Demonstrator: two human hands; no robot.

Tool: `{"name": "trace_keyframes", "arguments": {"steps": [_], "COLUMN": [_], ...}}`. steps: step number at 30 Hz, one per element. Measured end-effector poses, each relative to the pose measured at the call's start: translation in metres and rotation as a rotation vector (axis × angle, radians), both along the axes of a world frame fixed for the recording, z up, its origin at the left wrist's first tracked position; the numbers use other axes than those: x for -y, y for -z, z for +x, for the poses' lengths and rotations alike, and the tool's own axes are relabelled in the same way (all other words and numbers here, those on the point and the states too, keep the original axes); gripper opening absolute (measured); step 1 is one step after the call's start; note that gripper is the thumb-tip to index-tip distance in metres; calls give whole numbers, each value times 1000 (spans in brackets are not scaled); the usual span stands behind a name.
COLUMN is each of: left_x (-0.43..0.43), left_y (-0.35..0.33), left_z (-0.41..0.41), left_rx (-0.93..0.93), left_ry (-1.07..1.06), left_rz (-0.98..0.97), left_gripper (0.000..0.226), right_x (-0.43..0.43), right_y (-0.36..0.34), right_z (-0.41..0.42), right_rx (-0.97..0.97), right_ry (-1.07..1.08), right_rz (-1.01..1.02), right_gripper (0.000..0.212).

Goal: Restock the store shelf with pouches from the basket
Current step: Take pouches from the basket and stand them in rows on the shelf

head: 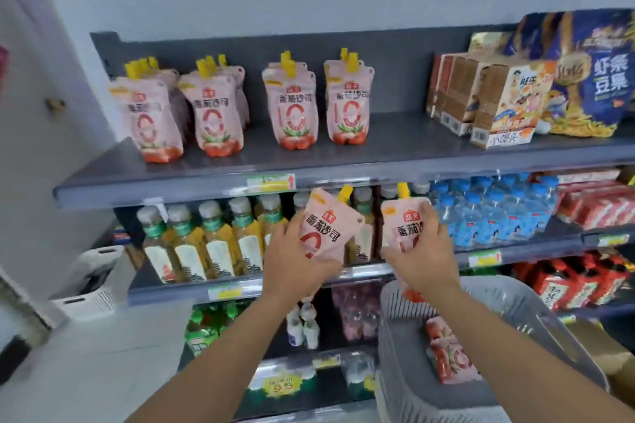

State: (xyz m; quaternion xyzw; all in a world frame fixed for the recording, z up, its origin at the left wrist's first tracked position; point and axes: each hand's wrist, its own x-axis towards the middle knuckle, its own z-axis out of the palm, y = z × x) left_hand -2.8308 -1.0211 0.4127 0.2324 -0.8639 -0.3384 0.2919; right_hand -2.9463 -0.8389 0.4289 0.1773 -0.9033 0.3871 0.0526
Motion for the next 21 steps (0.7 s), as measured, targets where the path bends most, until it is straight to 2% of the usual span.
{"name": "trace_keyframes", "arguments": {"steps": [6,13,17,21], "left_x": [66,135,178,217], "left_y": [-55,-120,-145,-155], "left_z": [66,96,87,71], "left_rx": [-229,-344,-373,-434], "left_ry": [-103,-353,-509,-623], "left_rz": [55,12,6,153], "left_gripper": [103,111,94,83], "right_x": [84,154,186,219], "right_y": [-59,-122,-147,-163], "right_z": [54,75,68,51], "right_rx": [-133,-246,-304,-292], "right_ry": [-183,-205,-156,-149], "right_rz": [-112,-244,-331,-408], "right_gripper": [104,106,112,110]}}
